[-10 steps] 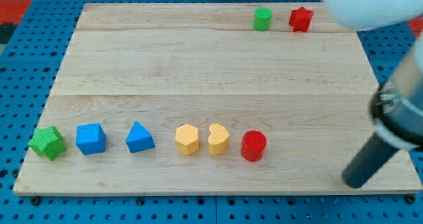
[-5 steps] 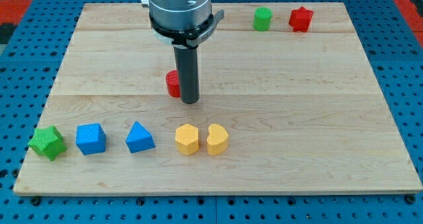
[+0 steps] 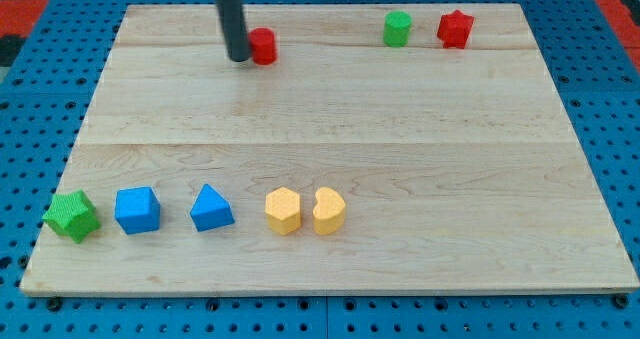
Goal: Move the red circle to the top center of the board
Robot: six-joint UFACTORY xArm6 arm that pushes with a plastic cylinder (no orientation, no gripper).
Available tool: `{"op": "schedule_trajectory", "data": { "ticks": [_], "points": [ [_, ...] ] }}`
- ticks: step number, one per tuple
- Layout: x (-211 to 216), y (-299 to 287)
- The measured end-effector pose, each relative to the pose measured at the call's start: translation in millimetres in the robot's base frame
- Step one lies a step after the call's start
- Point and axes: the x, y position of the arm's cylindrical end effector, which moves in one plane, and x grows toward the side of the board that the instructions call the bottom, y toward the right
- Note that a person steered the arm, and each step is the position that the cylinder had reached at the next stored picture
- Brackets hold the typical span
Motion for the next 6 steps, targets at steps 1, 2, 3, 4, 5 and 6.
{"op": "schedule_trajectory", "data": {
  "ticks": [1, 2, 3, 4, 5, 6],
  "points": [
    [-26, 24],
    [-35, 15],
    [-60, 1],
    [-55, 52],
    [-34, 30],
    [-13, 64]
  ]
}}
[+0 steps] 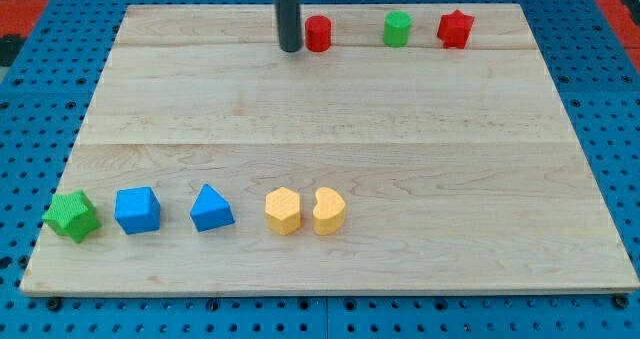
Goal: Move the red circle to the top center of the board
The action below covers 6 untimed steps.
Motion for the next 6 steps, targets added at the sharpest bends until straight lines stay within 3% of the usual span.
{"op": "schedule_trajectory", "data": {
  "ticks": [3, 5, 6],
  "points": [
    [25, 34],
    [-28, -42],
    [-22, 14]
  ]
}}
